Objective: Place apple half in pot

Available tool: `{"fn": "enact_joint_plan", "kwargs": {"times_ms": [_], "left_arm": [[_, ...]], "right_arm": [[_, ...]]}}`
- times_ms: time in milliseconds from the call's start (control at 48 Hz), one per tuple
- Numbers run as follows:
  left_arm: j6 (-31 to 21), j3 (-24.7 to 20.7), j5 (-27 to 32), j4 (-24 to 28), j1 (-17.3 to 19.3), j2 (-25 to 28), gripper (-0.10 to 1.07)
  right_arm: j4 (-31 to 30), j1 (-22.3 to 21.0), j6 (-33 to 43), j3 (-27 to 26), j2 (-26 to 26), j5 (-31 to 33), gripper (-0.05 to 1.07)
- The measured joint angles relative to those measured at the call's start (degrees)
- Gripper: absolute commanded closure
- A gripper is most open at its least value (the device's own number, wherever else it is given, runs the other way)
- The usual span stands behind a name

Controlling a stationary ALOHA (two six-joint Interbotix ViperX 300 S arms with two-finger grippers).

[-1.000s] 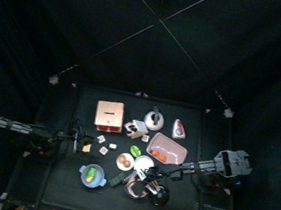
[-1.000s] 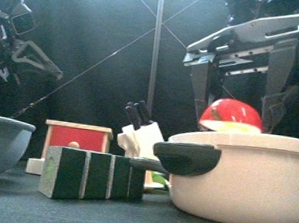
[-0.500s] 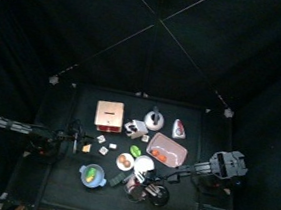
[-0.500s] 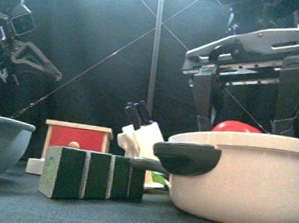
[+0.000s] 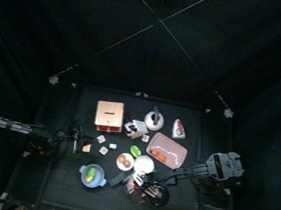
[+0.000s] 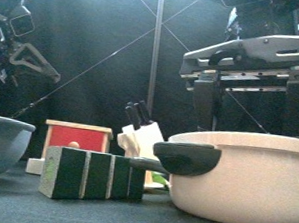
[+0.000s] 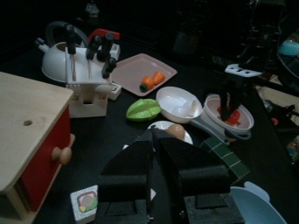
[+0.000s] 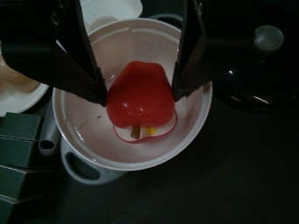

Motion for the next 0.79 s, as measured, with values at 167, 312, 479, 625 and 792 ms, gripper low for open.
{"fn": "enact_joint_plan", "kwargs": {"times_ms": [167,312,479,625,792], "left_arm": [[0.1,0.0,0.0,0.0,-0.1,0.0,0.48],[0.0,0.0,0.2,0.0,0.0,0.0,0.48],[0.1,0.0,0.2,0.0,0.0,0.0,0.48],[0.1,0.0,0.2,0.0,0.0,0.0,0.48],[0.0,0.0,0.2,0.0,0.0,0.0,0.48]], "right_arm": [[-0.3,0.2,0.1,-0.3,0.0,0.2,0.41],[-0.3,0.5,-0.1,-0.3,0.4,0.3,0.41],[-0.4,1.0,0.0,-0.3,0.8,0.4,0.41],[-0.4,1.1,-0.1,-0.6,1.0,0.6,0.41],[-1.2,1.1,-0.1,-0.7,1.0,0.6,0.41]]}}
